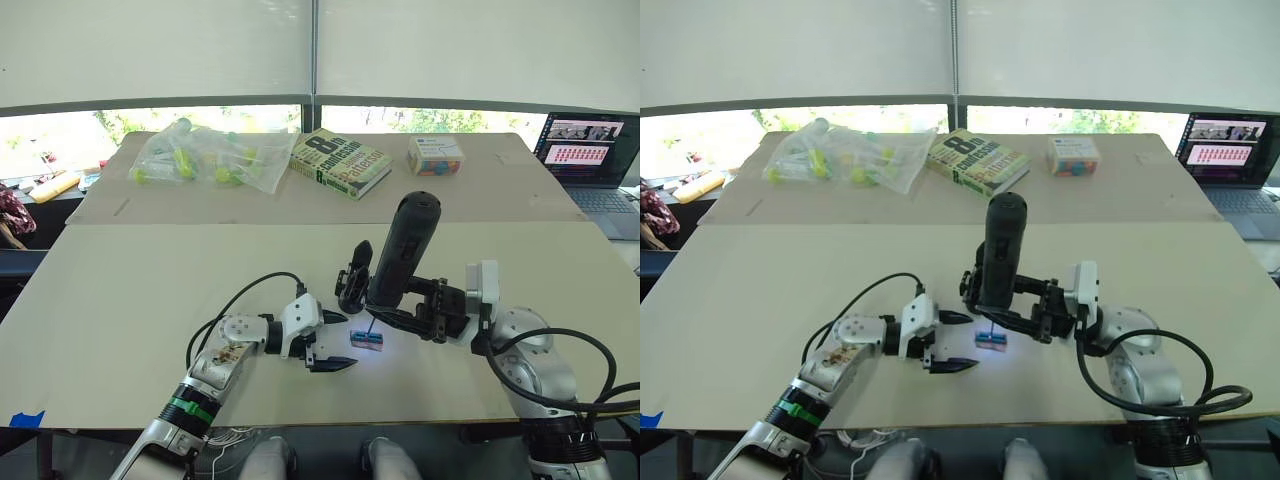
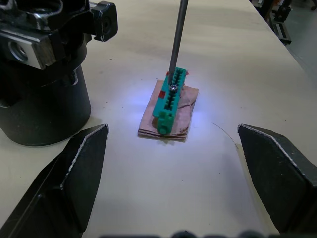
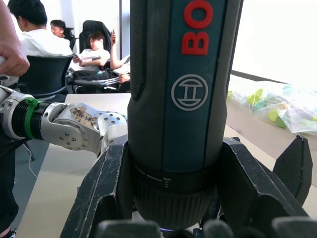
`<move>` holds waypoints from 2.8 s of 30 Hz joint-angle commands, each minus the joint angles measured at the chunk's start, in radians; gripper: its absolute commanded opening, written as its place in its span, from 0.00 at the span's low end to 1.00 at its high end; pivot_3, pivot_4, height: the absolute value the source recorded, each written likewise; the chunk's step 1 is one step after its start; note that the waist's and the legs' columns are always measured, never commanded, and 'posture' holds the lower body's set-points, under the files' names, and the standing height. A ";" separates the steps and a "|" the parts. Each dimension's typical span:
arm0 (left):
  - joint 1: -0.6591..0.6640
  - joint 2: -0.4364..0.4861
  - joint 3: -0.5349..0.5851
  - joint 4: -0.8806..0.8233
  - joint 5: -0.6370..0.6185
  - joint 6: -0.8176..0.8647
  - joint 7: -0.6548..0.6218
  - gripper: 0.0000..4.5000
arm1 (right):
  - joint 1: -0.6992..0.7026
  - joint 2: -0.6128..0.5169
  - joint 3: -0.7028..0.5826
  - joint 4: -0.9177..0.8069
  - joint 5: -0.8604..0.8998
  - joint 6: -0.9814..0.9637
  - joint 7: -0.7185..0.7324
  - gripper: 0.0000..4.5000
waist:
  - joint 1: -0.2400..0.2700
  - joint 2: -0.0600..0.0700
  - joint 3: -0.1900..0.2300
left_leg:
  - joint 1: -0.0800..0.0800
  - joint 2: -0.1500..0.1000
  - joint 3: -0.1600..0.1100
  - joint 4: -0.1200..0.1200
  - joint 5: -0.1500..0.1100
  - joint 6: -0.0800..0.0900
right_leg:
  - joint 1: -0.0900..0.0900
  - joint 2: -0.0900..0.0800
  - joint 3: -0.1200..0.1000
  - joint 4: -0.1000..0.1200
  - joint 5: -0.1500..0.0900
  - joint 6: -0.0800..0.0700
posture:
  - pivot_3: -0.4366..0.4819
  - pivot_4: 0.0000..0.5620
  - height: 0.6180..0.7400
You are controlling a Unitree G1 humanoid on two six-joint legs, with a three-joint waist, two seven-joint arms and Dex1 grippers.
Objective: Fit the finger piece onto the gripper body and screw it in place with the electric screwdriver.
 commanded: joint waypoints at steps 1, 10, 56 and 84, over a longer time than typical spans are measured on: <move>0.015 -0.007 -0.014 0.004 0.001 -0.006 -0.001 0.98 | -0.009 -0.004 -0.004 -0.028 0.010 -0.020 -0.005 0.43 | 0.000 0.000 0.000 | 0.000 0.000 0.000 0.000 0.000 0.000 | 0.000 0.000 0.000 0.000 0.000 0.000 | 0.48 0.27 1.00; 0.014 -0.006 -0.012 0.007 0.002 -0.005 0.000 0.98 | 0.001 -0.003 0.009 -0.035 0.009 -0.018 -0.008 0.43 | 0.000 0.000 0.000 | 0.000 0.000 0.000 0.000 0.000 0.000 | 0.000 0.000 0.000 0.000 0.000 0.000 | 0.48 0.27 1.00; 0.034 -0.004 -0.015 -0.005 -0.001 -0.004 -0.002 0.98 | -0.001 -0.011 -0.012 -0.039 0.022 -0.038 0.009 0.43 | -0.002 0.000 0.000 | 0.001 0.000 0.000 0.000 0.000 0.000 | 0.001 0.000 0.000 0.000 0.000 0.000 | 0.48 0.27 1.00; 0.038 -0.006 -0.017 -0.004 -0.003 0.001 -0.005 0.98 | 0.003 -0.034 -0.019 -0.038 0.026 -0.031 0.011 0.43 | -0.002 0.000 0.000 | 0.001 0.000 0.000 0.000 0.000 0.000 | 0.001 0.000 0.000 0.000 0.000 0.000 | 0.48 0.27 1.00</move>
